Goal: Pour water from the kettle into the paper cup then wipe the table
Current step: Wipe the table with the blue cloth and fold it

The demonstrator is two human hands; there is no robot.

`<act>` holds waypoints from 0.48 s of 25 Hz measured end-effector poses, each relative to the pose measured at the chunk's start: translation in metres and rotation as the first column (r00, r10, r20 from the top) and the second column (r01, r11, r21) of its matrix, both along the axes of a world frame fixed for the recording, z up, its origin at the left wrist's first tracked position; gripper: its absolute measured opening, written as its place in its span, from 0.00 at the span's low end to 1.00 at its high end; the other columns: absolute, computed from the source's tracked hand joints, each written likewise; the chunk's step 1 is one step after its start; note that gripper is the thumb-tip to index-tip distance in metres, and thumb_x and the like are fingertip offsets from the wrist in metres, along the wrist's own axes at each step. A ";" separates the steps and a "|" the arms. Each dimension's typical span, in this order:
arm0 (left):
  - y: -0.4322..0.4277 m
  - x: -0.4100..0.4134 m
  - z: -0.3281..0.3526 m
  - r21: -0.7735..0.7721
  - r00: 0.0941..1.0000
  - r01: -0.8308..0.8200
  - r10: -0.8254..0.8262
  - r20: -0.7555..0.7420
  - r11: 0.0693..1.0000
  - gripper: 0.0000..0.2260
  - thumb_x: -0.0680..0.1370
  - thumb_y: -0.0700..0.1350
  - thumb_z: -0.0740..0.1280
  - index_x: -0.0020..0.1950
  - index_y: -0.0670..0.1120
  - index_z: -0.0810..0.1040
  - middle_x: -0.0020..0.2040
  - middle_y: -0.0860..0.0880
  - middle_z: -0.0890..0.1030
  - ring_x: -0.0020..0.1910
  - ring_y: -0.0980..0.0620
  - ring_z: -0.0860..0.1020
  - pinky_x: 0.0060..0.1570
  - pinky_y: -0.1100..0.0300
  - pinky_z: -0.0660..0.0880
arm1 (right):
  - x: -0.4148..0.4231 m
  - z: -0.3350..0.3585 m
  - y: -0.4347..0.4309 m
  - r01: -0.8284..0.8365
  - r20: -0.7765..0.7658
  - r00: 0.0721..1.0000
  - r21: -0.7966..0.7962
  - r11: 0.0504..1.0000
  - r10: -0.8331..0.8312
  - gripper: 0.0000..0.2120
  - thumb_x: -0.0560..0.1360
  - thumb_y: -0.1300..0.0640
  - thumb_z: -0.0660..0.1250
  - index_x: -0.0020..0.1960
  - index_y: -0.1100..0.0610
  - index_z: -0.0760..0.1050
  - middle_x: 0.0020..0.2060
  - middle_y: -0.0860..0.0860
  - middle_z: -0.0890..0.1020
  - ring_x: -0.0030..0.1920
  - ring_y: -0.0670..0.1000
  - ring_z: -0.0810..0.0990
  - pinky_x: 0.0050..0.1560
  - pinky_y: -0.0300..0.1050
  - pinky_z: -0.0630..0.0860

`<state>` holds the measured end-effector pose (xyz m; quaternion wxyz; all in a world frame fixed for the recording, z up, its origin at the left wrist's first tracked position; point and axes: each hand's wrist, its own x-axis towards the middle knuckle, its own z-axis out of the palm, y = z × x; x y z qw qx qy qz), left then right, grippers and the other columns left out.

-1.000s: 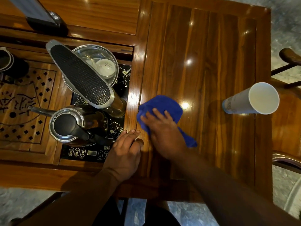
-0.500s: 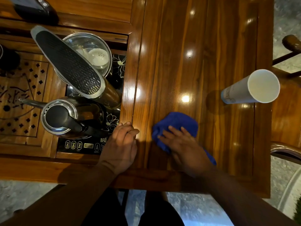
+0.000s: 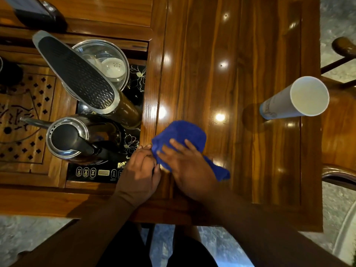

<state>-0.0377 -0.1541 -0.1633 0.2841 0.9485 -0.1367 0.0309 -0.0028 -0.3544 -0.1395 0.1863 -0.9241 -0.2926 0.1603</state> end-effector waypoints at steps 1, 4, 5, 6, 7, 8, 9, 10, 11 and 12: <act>0.001 -0.001 -0.001 0.025 1.000 0.000 0.001 -0.017 1.000 0.06 0.78 0.39 0.66 0.49 0.36 0.78 0.57 0.34 0.79 0.65 0.34 0.77 0.76 0.43 0.67 | -0.019 -0.001 -0.012 -0.031 -0.028 0.999 0.021 0.999 0.031 0.31 0.78 0.55 0.61 0.81 0.50 0.67 0.79 0.48 0.73 0.83 0.54 0.62 0.83 0.54 0.42; 0.000 -0.004 -0.005 0.087 0.997 -0.012 0.018 -0.071 0.996 0.10 0.81 0.43 0.62 0.50 0.37 0.79 0.59 0.34 0.79 0.67 0.31 0.77 0.73 0.38 0.69 | -0.053 0.000 -0.064 -0.130 -0.084 0.987 0.073 0.989 0.136 0.32 0.76 0.57 0.68 0.79 0.49 0.70 0.77 0.47 0.75 0.83 0.51 0.61 0.83 0.54 0.47; -0.001 -0.004 -0.006 0.094 0.997 -0.015 0.022 -0.075 0.995 0.11 0.81 0.43 0.62 0.51 0.37 0.79 0.59 0.34 0.79 0.67 0.31 0.77 0.73 0.37 0.69 | -0.054 0.003 -0.080 -0.153 -0.106 0.981 0.079 0.985 0.161 0.32 0.75 0.57 0.68 0.79 0.48 0.70 0.77 0.47 0.75 0.83 0.50 0.61 0.83 0.54 0.49; -0.002 -0.005 -0.006 0.094 0.997 -0.016 0.023 -0.069 0.995 0.11 0.81 0.43 0.62 0.51 0.36 0.79 0.59 0.34 0.79 0.68 0.31 0.76 0.74 0.37 0.69 | -0.050 0.007 -0.093 -0.147 -0.128 0.979 0.081 0.986 0.157 0.33 0.75 0.58 0.68 0.80 0.47 0.70 0.78 0.46 0.74 0.83 0.49 0.59 0.84 0.52 0.47; -0.003 -0.005 -0.006 0.093 0.998 -0.015 0.020 -0.061 0.996 0.11 0.81 0.42 0.62 0.52 0.36 0.79 0.59 0.33 0.79 0.68 0.31 0.76 0.75 0.39 0.68 | -0.041 0.010 -0.103 -0.114 -0.147 0.981 0.068 0.991 0.123 0.34 0.75 0.58 0.68 0.80 0.46 0.69 0.79 0.46 0.72 0.83 0.48 0.58 0.84 0.49 0.44; -0.003 -0.005 -0.006 0.092 0.998 -0.012 0.016 -0.053 0.996 0.11 0.81 0.42 0.62 0.53 0.35 0.79 0.59 0.33 0.79 0.68 0.32 0.76 0.77 0.41 0.66 | -0.028 0.011 -0.110 -0.049 -0.146 0.988 0.046 0.998 0.055 0.34 0.76 0.60 0.68 0.81 0.46 0.68 0.80 0.46 0.71 0.83 0.47 0.56 0.84 0.48 0.41; -0.002 -0.005 -0.006 0.089 0.999 -0.009 0.013 -0.044 0.996 0.11 0.81 0.41 0.63 0.54 0.34 0.78 0.59 0.33 0.79 0.69 0.32 0.76 0.78 0.43 0.65 | -0.009 0.011 -0.114 0.044 -0.123 0.992 0.022 0.999 -0.041 0.34 0.76 0.61 0.67 0.81 0.47 0.68 0.80 0.47 0.70 0.83 0.48 0.56 0.85 0.50 0.41; -0.002 -0.005 -0.006 0.085 1.000 -0.009 0.012 -0.028 0.996 0.10 0.81 0.41 0.63 0.55 0.35 0.78 0.59 0.33 0.79 0.68 0.33 0.76 0.78 0.43 0.65 | 0.012 0.011 -0.116 0.151 -0.088 0.985 -0.002 0.989 -0.151 0.34 0.77 0.63 0.67 0.81 0.49 0.67 0.81 0.49 0.70 0.84 0.50 0.56 0.85 0.55 0.44; -0.002 -0.006 -0.006 0.079 1.000 -0.008 0.009 -0.009 0.997 0.08 0.81 0.40 0.64 0.55 0.35 0.77 0.59 0.33 0.79 0.68 0.32 0.76 0.77 0.43 0.65 | 0.035 0.011 -0.114 0.258 -0.054 0.964 -0.031 0.966 -0.260 0.32 0.78 0.64 0.67 0.81 0.51 0.68 0.81 0.52 0.70 0.84 0.53 0.57 0.85 0.60 0.48; -0.003 -0.006 -0.006 0.067 1.000 -0.007 0.007 0.006 0.998 0.07 0.80 0.39 0.65 0.55 0.36 0.76 0.59 0.34 0.79 0.68 0.32 0.76 0.76 0.41 0.66 | 0.057 0.012 -0.110 0.353 -0.019 0.935 -0.059 0.934 -0.355 0.31 0.79 0.64 0.66 0.81 0.52 0.68 0.81 0.53 0.70 0.84 0.55 0.58 0.84 0.63 0.50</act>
